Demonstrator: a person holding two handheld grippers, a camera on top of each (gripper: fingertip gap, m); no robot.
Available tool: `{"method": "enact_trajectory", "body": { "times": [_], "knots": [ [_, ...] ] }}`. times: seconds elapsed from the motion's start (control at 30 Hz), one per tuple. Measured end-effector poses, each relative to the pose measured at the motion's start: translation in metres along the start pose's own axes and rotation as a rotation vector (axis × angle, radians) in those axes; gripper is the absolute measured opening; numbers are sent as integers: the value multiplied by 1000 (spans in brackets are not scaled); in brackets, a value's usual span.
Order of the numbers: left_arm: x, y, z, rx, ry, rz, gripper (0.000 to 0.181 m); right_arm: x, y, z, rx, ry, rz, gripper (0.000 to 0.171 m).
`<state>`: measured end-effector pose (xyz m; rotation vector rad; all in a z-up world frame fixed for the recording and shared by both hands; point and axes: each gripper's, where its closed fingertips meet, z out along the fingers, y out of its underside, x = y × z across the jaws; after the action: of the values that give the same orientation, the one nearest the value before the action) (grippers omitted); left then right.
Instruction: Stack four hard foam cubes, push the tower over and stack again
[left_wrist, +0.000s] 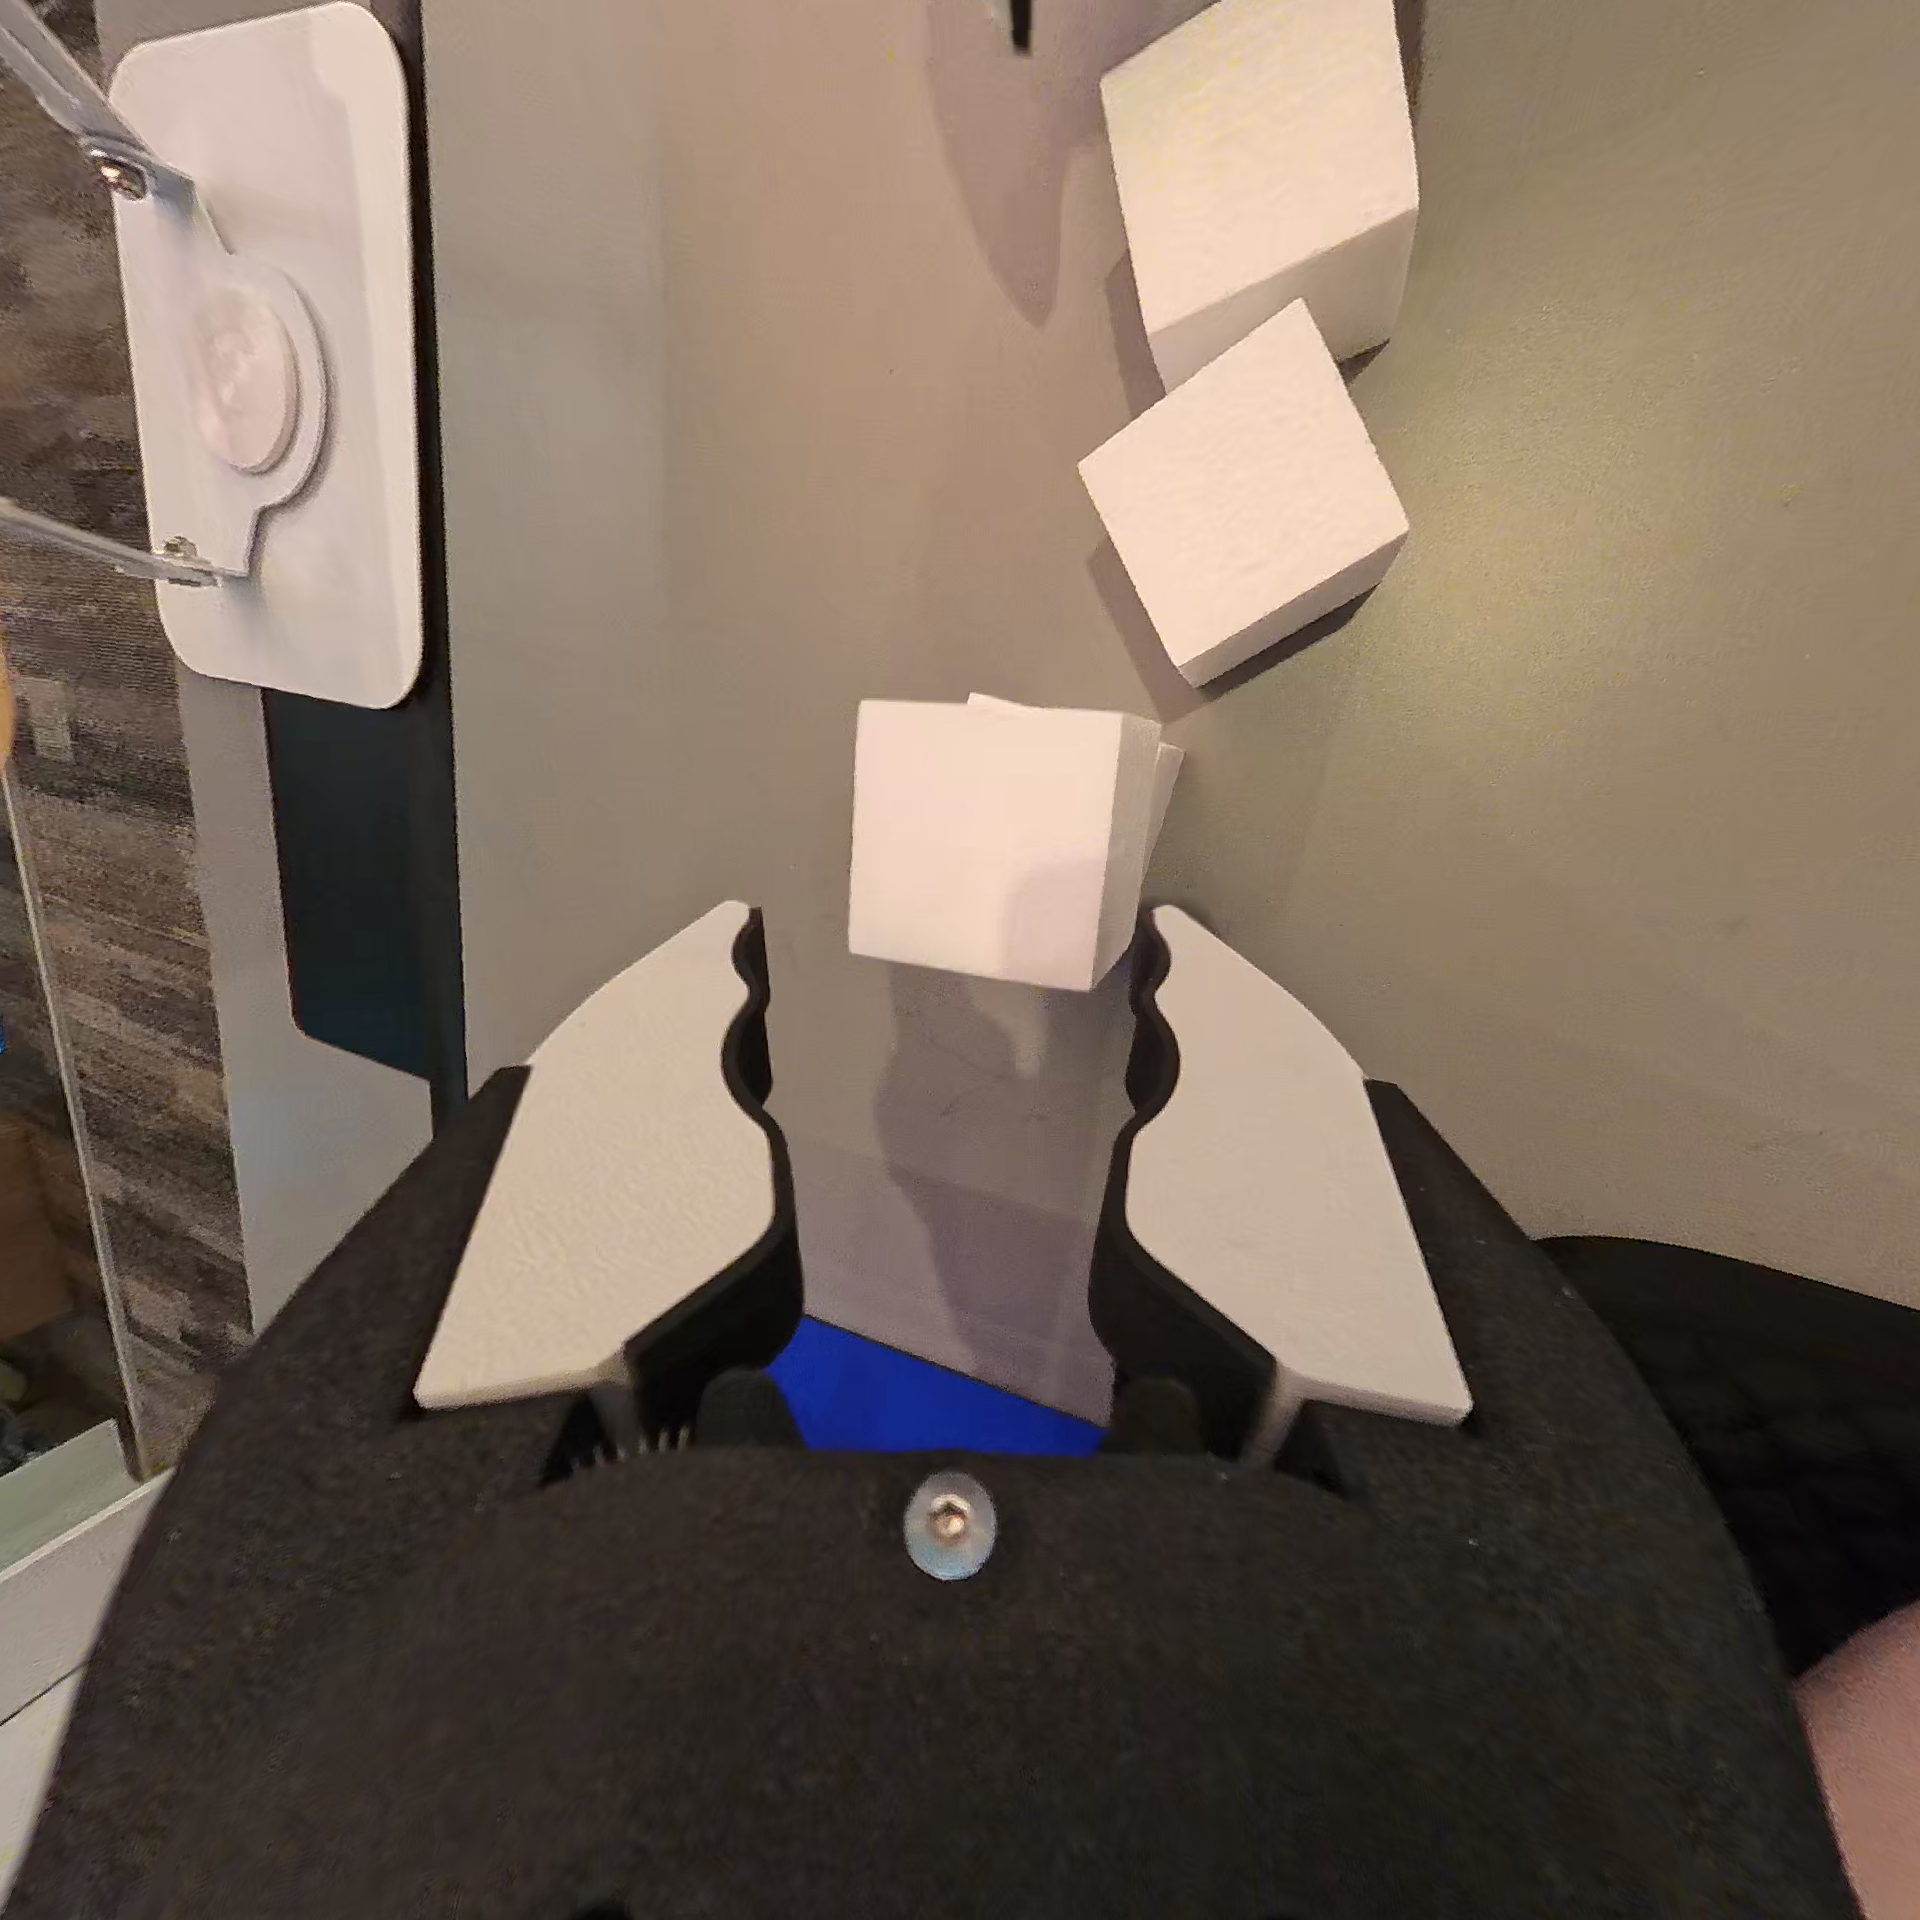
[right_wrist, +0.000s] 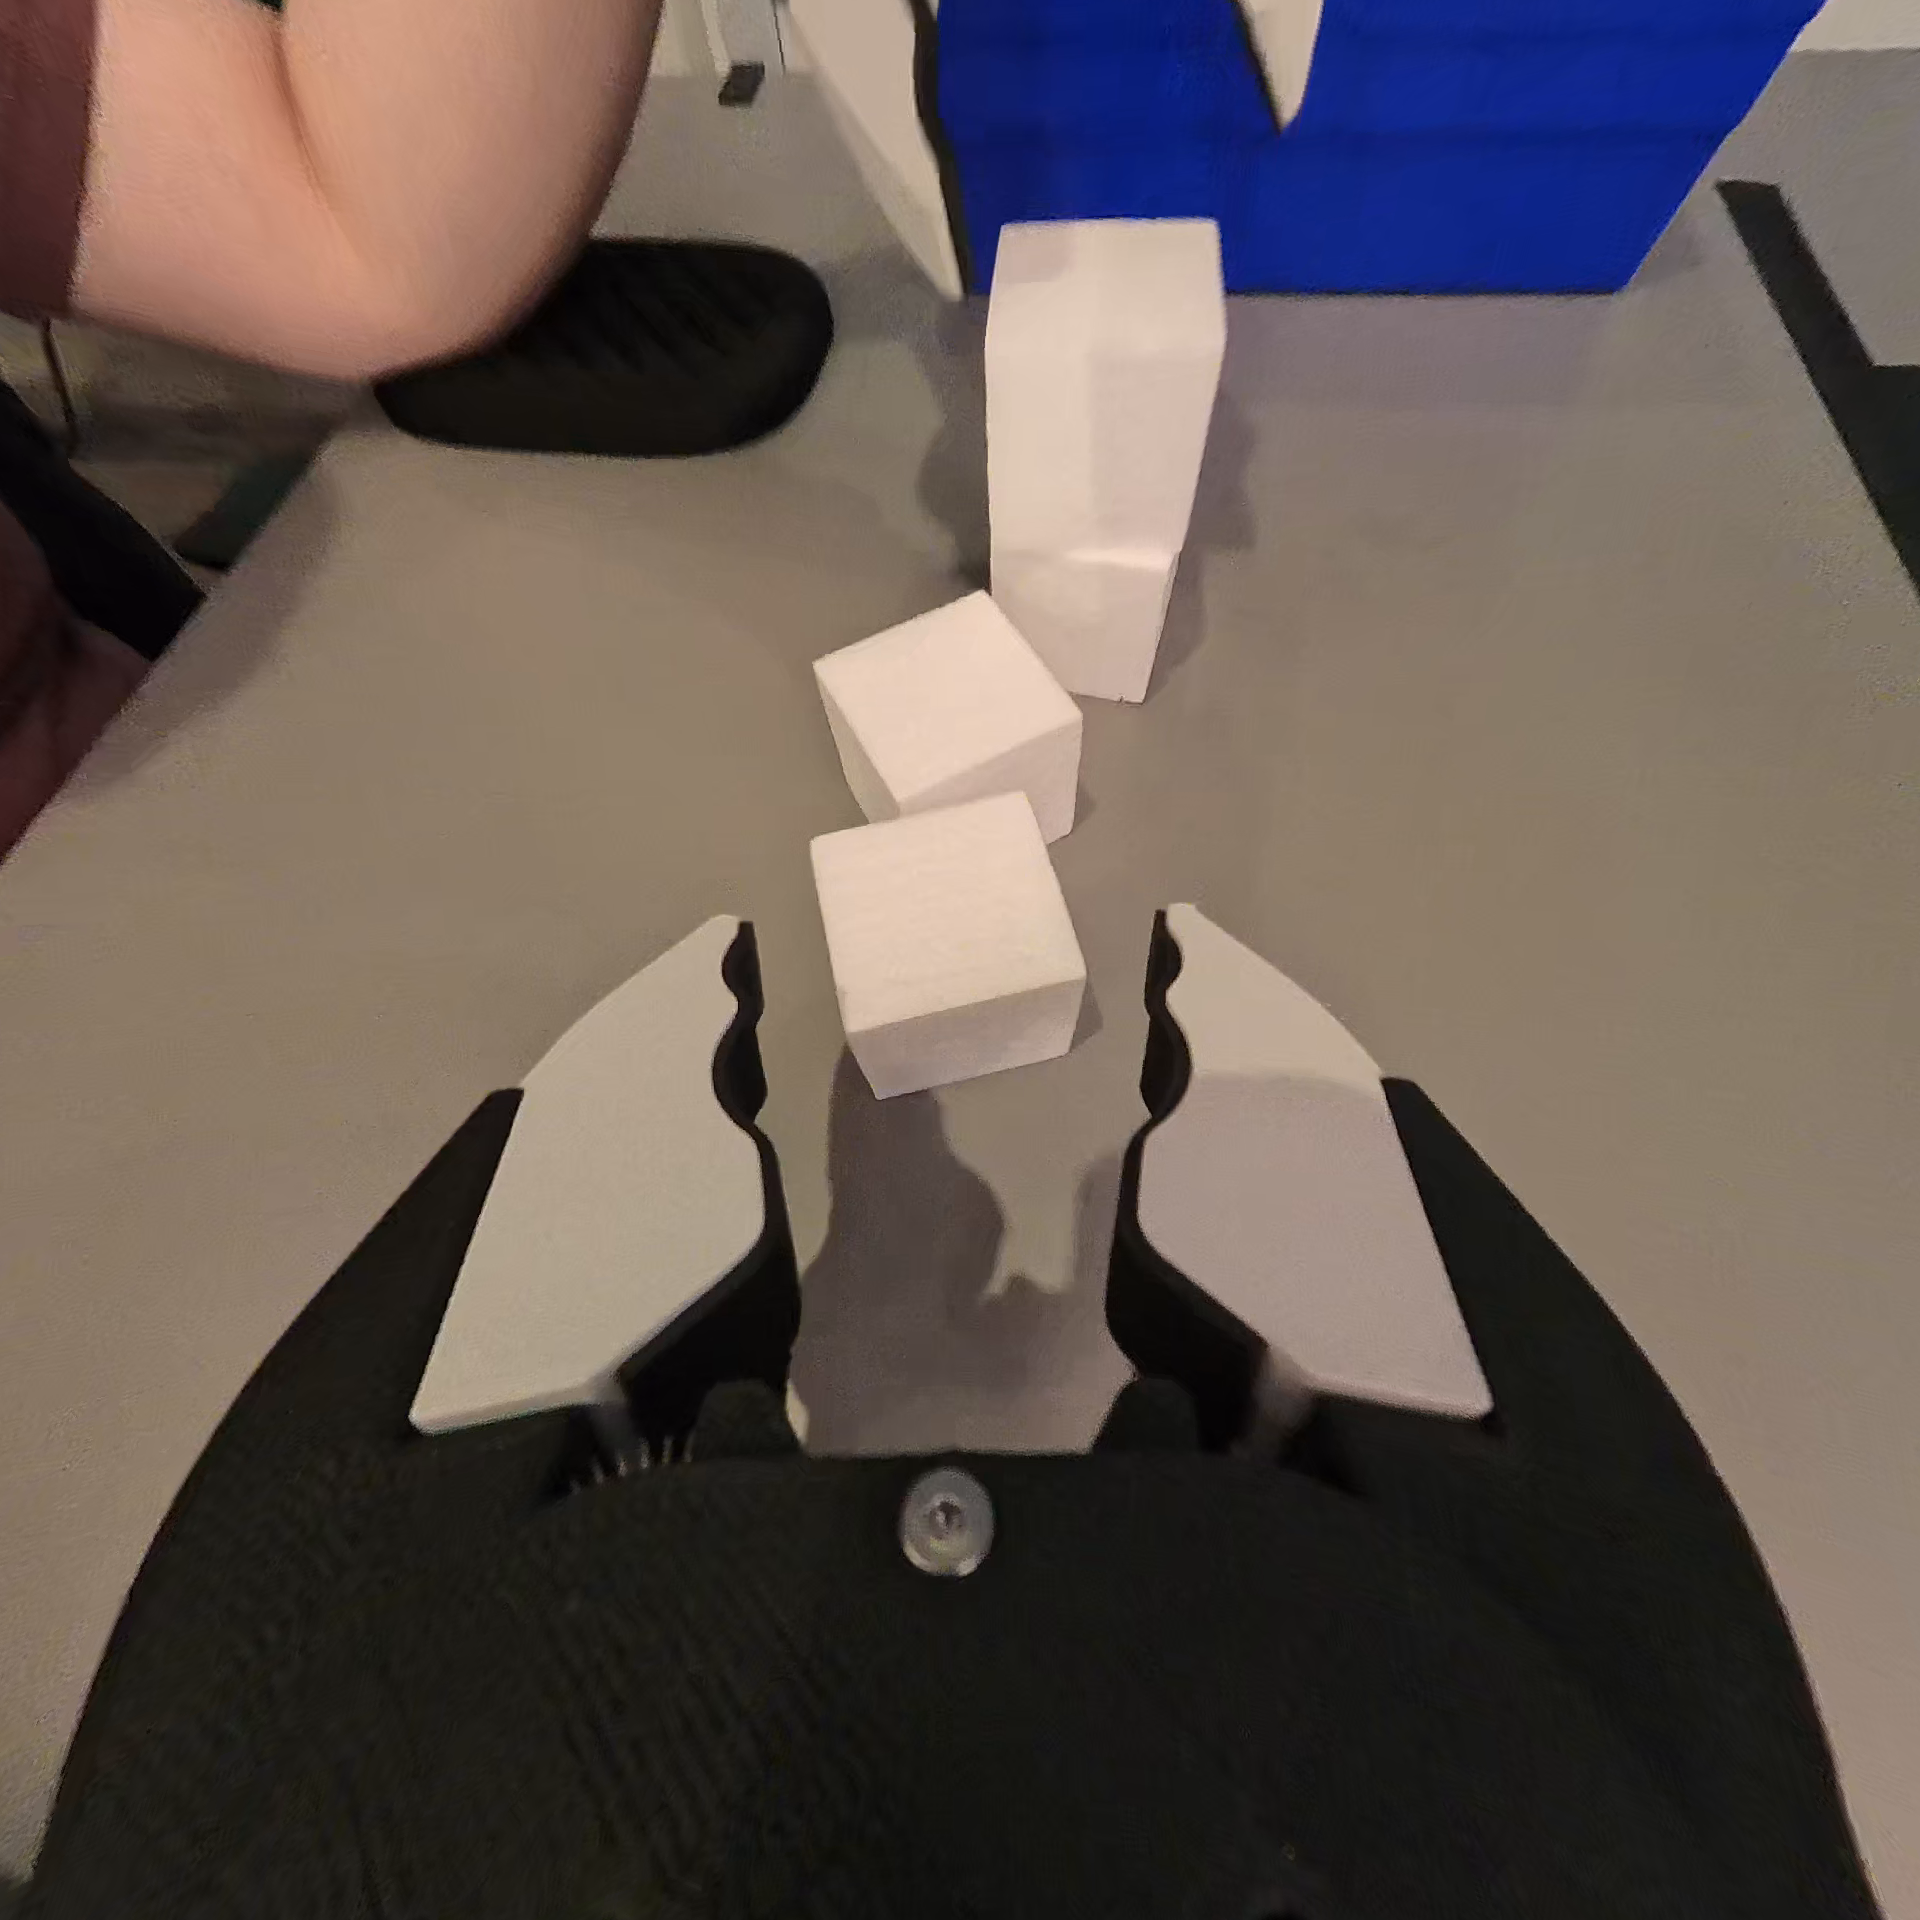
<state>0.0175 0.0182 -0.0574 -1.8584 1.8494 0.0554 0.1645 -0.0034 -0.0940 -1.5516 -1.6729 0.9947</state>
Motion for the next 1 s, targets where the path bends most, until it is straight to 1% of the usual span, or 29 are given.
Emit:
{"method": "enact_trajectory", "body": {
  "times": [0.1, 0.17, 0.33, 0.37, 0.53, 0.63, 0.77, 0.87, 0.93, 1.0],
  "knots": [
    [-9, 3, -11, 46, -39, -34, 66, -5, 6, 10, -24, -23, -15, 72],
    [-12, 5, -22, 86, -58, -55, 64, -2, 11, 16, -58, 1, -36, 71],
    [-22, 8, -52, 187, -132, -95, 62, -2, 21, 26, -110, 4, -43, 63],
    [-22, 10, -57, 196, -144, -97, 62, -2, 22, 26, -119, 2, -45, 59],
    [-28, 16, -75, 230, -213, -114, 61, 1, 19, 7, -96, 14, 7, 59],
    [-35, 19, -87, 270, -257, -143, 56, 8, -2, -13, -30, 82, 61, 59],
    [-41, 29, -97, 297, -284, -188, 60, 22, -58, -26, 78, 269, 148, 59],
    [-48, 35, -106, 324, -325, -219, 61, 23, -100, -16, 157, 357, 160, 59],
    [-49, 34, -112, 368, -331, -227, 61, 19, -119, 0, 185, 345, 179, 59],
    [-52, 33, -119, 411, -345, -244, 61, 19, -131, 17, 189, 328, 196, 59]
  ]
}}
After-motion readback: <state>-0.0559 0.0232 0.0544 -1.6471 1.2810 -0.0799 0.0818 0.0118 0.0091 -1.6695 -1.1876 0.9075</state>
